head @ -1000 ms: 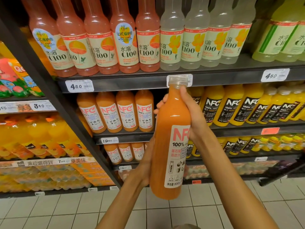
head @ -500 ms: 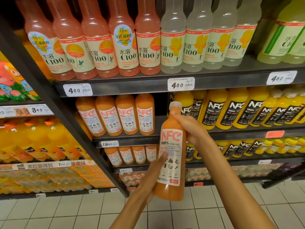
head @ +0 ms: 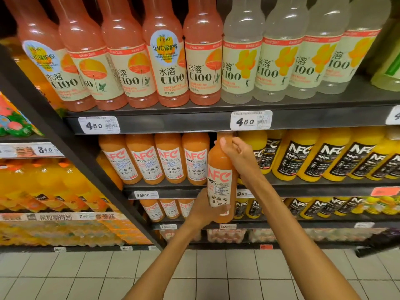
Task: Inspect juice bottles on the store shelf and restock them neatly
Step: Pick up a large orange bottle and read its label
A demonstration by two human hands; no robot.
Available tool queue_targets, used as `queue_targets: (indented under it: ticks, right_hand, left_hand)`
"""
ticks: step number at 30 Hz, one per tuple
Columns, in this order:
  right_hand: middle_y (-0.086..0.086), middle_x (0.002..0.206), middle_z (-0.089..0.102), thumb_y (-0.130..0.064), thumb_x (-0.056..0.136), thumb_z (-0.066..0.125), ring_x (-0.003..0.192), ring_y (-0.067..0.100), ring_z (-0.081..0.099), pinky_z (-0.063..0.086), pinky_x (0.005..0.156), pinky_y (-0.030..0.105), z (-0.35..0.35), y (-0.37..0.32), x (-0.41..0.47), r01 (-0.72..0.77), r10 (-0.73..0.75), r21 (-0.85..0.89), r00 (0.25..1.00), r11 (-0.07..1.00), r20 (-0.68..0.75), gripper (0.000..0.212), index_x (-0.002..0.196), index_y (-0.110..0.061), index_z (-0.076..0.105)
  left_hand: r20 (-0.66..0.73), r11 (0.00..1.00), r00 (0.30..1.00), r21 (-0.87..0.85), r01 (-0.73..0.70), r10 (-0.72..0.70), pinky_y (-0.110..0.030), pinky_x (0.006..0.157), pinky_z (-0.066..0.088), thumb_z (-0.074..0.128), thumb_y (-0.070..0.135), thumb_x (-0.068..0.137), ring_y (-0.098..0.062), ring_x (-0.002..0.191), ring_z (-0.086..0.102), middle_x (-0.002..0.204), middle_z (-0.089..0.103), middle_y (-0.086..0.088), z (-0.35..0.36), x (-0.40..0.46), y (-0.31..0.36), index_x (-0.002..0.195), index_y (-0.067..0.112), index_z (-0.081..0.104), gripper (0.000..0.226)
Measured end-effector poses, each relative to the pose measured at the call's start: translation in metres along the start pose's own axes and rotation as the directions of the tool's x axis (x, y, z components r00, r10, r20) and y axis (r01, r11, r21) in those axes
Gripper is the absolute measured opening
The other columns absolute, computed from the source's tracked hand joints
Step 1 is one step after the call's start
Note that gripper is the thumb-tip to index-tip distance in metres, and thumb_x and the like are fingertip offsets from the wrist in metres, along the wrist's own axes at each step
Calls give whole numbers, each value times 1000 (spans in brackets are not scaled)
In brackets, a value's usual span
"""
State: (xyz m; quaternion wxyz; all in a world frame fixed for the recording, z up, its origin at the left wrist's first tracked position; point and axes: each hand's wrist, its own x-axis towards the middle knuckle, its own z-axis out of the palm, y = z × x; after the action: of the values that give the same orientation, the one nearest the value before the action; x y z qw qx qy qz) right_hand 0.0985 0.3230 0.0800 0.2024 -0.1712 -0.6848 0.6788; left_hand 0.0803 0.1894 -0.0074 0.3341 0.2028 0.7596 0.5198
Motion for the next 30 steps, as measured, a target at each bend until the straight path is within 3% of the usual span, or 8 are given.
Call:
queue_targets:
  ticks: [7,10,17,19,22,25,27,30]
  right_hand:
    - [-2,66,59,-31,93,58,60,7,61,50,59,18,-5,2,21,93,-89,-121,995,988,42,28,70,-18,51]
    - [-9,88,66,-28,92,58,77,-1,66,52,66,14,-7,3,26,111,-99,-129,990,985,98,4,91,-24,59]
    - [-23,109,56,-21,92,60,96,-11,57,47,74,5,-14,5,29,151,-139,-162,987,975,85,25,107,-40,52]
    - [-18,116,56,-19,91,61,105,-3,55,46,81,7,-14,4,29,178,-173,-215,984,960,44,29,115,-34,52]
    - [-2,129,56,-18,88,65,120,14,51,46,96,26,-16,2,25,176,-201,-272,977,946,-66,38,124,-20,54]
    - [7,133,54,-22,85,70,125,22,48,46,99,35,-15,4,22,128,-186,-404,977,906,-108,49,129,-11,52]
    - [11,131,55,-25,85,70,124,24,48,43,96,27,-12,9,22,101,-178,-521,979,847,-100,54,131,-7,50]
    - [17,121,58,-26,87,68,115,28,50,30,80,15,-7,15,26,63,-187,-630,973,774,-133,50,126,0,51]
  left_hand:
    - [-209,1000,978,-23,16,-21,-26,91,42,77,17,75,-18,119,53,129,57,-2,5,42,5,131,17,43,66]
    - [-255,1000,967,-18,-21,16,-24,91,43,77,13,75,-18,115,56,125,60,-4,13,52,8,127,13,46,60]
    - [-420,1000,908,13,18,-11,-24,84,45,79,16,73,-22,108,61,117,65,-8,30,64,9,115,8,54,49]
    - [-451,994,886,-76,78,-104,-29,90,49,81,17,70,-24,110,60,119,63,-11,34,69,9,117,5,54,55]
    - [-450,968,862,-195,159,-232,-43,97,48,83,14,67,-29,114,57,123,59,-16,37,77,9,117,0,57,58]
    - [-464,951,837,-241,195,-290,-39,95,49,85,21,66,-26,109,57,118,59,-15,37,82,8,115,1,55,61]
    - [-459,921,816,-328,211,-351,-30,87,47,83,19,68,-23,101,56,112,59,-14,38,84,9,120,3,47,65]
    - [-465,883,790,-426,196,-399,-30,83,48,81,15,71,-28,99,59,98,59,-13,43,86,13,115,3,46,57]
